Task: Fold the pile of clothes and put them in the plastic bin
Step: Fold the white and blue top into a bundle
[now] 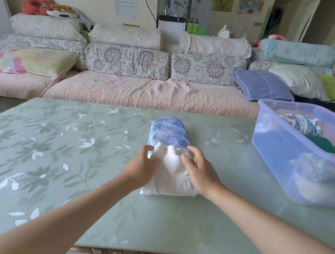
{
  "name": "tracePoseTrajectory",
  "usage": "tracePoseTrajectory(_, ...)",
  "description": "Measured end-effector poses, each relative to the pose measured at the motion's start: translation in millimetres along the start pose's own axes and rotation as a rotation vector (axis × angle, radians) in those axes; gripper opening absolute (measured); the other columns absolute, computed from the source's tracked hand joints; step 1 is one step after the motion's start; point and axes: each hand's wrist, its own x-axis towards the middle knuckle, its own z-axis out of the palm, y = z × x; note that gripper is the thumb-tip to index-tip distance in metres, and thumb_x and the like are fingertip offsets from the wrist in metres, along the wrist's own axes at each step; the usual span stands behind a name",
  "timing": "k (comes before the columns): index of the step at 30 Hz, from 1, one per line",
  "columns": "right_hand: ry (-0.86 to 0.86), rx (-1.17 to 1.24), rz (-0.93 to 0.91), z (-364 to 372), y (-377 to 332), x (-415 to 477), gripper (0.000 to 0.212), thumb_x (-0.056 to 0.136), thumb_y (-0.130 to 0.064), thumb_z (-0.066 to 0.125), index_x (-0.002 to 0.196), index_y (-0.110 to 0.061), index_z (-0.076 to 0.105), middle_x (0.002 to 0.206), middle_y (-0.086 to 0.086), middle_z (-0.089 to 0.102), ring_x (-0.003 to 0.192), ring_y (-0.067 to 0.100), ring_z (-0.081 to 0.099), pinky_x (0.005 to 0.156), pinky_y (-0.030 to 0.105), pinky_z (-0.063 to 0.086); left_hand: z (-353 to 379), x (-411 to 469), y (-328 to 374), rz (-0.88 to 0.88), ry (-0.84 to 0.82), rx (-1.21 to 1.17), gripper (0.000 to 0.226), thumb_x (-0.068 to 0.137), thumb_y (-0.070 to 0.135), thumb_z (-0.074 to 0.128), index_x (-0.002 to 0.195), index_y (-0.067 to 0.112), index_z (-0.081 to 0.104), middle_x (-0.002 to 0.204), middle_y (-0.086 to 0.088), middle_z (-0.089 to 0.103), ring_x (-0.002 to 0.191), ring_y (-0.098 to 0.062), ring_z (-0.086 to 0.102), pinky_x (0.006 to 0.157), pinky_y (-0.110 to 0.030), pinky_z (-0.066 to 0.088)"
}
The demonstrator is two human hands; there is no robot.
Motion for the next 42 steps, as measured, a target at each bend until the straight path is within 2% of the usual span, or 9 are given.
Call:
tracePoseTrajectory(6,0.023,-0.151,-0.035,5,11,18,0.042,0.090,-0.037,0.063,0.130,-0.038,0.049,0.071,-0.008,0.052,0.077,0.018,0.059,0.070,0.034,0.044,9,17,-10,0.049,0.057,0.430,0.048,0.095,0.025,0.044,0.141,0.025,0.030,0.107,-0.006,0.059,0.097,-0.029,0.054,0.074,-0.035,0.041)
tracePoseTrajectory(12,0.148,-0.641,-0.244,10,20,28,0.044,0.094,-0.033,0.054,0.137,-0.032,0.049,0.112,0.005,0.063,0.102,0.033,0.062,0.084,0.040,0.045,22,27,-12,0.877,0.073,0.642,0.038,0.093,0.027,0.043,0.128,0.033,0.059,0.132,0.006,0.055,0.124,-0.020,0.047,0.101,-0.033,0.036)
tracePoseTrajectory(16,0.147,-0.742,-0.789,16,33,37,0.040,0.092,-0.029,0.049,0.128,-0.019,0.063,0.129,0.005,0.062,0.112,0.025,0.060,0.089,0.039,0.049,35,28,-35,0.663,-0.197,0.854,0.067,0.094,0.056,0.013,0.154,0.029,0.025,0.162,0.005,0.020,0.151,-0.022,0.010,0.121,-0.039,0.004)
tracePoseTrajectory(20,-0.337,-0.700,-0.573,16,47,36,0.083,0.089,-0.055,0.009,0.157,-0.011,0.023,0.165,0.002,0.017,0.152,0.014,0.016,0.124,0.033,0.017,29,37,-48,0.578,-0.285,0.795,0.075,0.092,0.060,0.014,0.157,0.026,0.001,0.164,0.009,-0.002,0.150,-0.012,-0.009,0.120,-0.028,-0.010)
tracePoseTrajectory(27,-0.391,-0.780,-0.386,11,45,34,0.098,0.074,-0.064,-0.010,0.160,-0.019,0.001,0.166,-0.006,-0.011,0.153,0.009,-0.008,0.123,0.041,0.005,21,41,-51,0.528,-0.305,0.758,0.082,0.083,0.059,0.002,0.157,0.025,0.004,0.163,0.009,-0.002,0.150,-0.010,-0.007,0.122,-0.029,-0.004)
tracePoseTrajectory(31,-0.238,-0.769,-0.610,9,38,28,0.066,0.090,-0.045,0.027,0.144,-0.013,0.049,0.157,0.010,0.037,0.142,0.028,0.039,0.116,0.042,0.035,14,37,-39,0.761,-0.131,0.754,0.046,0.087,0.041,0.051,0.132,0.031,0.059,0.142,0.003,0.051,0.131,-0.021,0.047,0.104,-0.037,0.045)
tracePoseTrajectory(34,-0.237,-0.692,-0.748,4,33,16,0.048,0.092,-0.046,0.041,0.123,-0.018,0.065,0.133,0.001,0.058,0.119,0.024,0.057,0.096,0.041,0.052,0,27,-29,0.799,-0.183,0.654,0.027,0.084,0.036,0.063,0.110,0.040,0.070,0.117,0.016,0.060,0.107,-0.011,0.055,0.080,-0.034,0.054)
tracePoseTrajectory(38,-0.444,-0.815,-0.536,-8,31,-2,0.095,0.077,-0.072,0.021,0.158,-0.023,0.022,0.167,-0.005,0.003,0.153,0.010,0.005,0.117,0.034,0.027,-9,16,-34,0.732,-0.275,0.756,0.075,0.078,0.073,0.050,0.140,0.031,0.051,0.142,0.013,0.048,0.128,-0.009,0.046,0.100,-0.030,0.047)
tracePoseTrajectory(42,-0.446,-0.811,-0.512,-5,25,-6,0.071,0.098,-0.025,0.039,0.160,-0.018,0.005,0.168,0.001,-0.002,0.154,0.014,0.001,0.121,0.029,0.018,-6,12,-39,0.696,-0.285,0.801,0.079,0.089,0.048,0.062,0.153,0.015,0.030,0.155,-0.001,0.037,0.142,-0.017,0.037,0.105,-0.037,0.046)
